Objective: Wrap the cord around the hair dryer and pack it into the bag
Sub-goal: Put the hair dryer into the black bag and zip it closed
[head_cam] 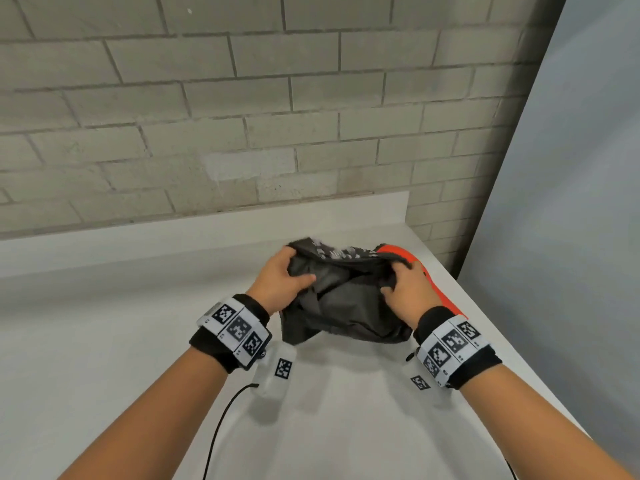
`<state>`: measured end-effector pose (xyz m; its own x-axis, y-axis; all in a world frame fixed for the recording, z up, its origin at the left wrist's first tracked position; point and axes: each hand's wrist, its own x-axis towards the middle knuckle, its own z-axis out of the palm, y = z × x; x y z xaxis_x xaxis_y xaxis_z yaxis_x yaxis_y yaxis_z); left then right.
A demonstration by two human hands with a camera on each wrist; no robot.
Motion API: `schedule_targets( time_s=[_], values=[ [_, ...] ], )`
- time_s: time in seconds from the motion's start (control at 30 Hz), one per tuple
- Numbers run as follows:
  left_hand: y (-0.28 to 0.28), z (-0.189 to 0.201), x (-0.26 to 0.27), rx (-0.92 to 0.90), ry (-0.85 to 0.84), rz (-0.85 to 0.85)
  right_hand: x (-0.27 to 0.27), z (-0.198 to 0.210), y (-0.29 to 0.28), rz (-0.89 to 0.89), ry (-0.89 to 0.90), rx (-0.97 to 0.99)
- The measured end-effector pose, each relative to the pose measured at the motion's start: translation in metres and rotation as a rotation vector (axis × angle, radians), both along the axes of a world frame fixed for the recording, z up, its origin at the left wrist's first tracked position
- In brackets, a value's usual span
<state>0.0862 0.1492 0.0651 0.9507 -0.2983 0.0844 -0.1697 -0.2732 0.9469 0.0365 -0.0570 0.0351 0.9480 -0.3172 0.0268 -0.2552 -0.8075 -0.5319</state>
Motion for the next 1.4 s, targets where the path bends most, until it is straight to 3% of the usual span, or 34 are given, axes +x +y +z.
schedule_targets(
  time_s=[0.1, 0.3, 0.5, 0.6, 0.7, 0.77, 0.97, 1.03, 1.13, 1.23, 1.3, 1.4],
  values=[
    [0.005, -0.014, -0.007, 0.226, -0.017, -0.122, 0.008, 0.014, -0.006, -0.131, -0.234, 0.053],
    [0.026, -0.024, -0.003, 0.118, -0.026, -0.022, 0.019, 0.015, -0.018, -0.149, -0.392, 0.478],
    [0.026, -0.021, 0.004, 0.475, -0.215, 0.267, 0.013, 0.008, -0.008, 0.036, -0.323, 0.740],
    [0.024, -0.018, 0.007, 0.624, -0.189, 0.334, 0.000, 0.015, 0.004, 0.215, -0.175, 0.809],
    [0.019, -0.019, 0.005, 0.765, -0.164, 0.310, -0.009, 0.018, 0.010, 0.420, -0.062, 0.713],
    [0.017, -0.025, -0.001, 0.890, -0.146, 0.268, -0.007, 0.015, 0.008, 0.449, 0.053, 0.598],
    [0.015, -0.052, -0.018, 1.212, -0.171, 0.103, 0.009, -0.005, -0.001, 0.144, 0.102, -0.108],
    [0.012, -0.057, -0.024, 1.282, -0.181, 0.048, 0.011, -0.012, 0.003, 0.065, 0.168, -0.243],
    [0.011, -0.063, -0.027, 1.288, -0.214, -0.094, 0.015, -0.023, 0.007, 0.018, 0.209, -0.220],
    [0.015, -0.060, -0.025, 1.083, -0.279, -0.292, 0.014, -0.026, 0.001, 0.166, 0.086, -0.080],
    [0.020, -0.059, -0.021, 0.954, -0.300, -0.308, 0.010, -0.023, -0.003, 0.300, -0.004, 0.056],
    [0.026, -0.063, -0.011, 0.981, -0.211, -0.192, 0.006, -0.021, -0.006, 0.398, 0.000, 0.070]
  ],
)
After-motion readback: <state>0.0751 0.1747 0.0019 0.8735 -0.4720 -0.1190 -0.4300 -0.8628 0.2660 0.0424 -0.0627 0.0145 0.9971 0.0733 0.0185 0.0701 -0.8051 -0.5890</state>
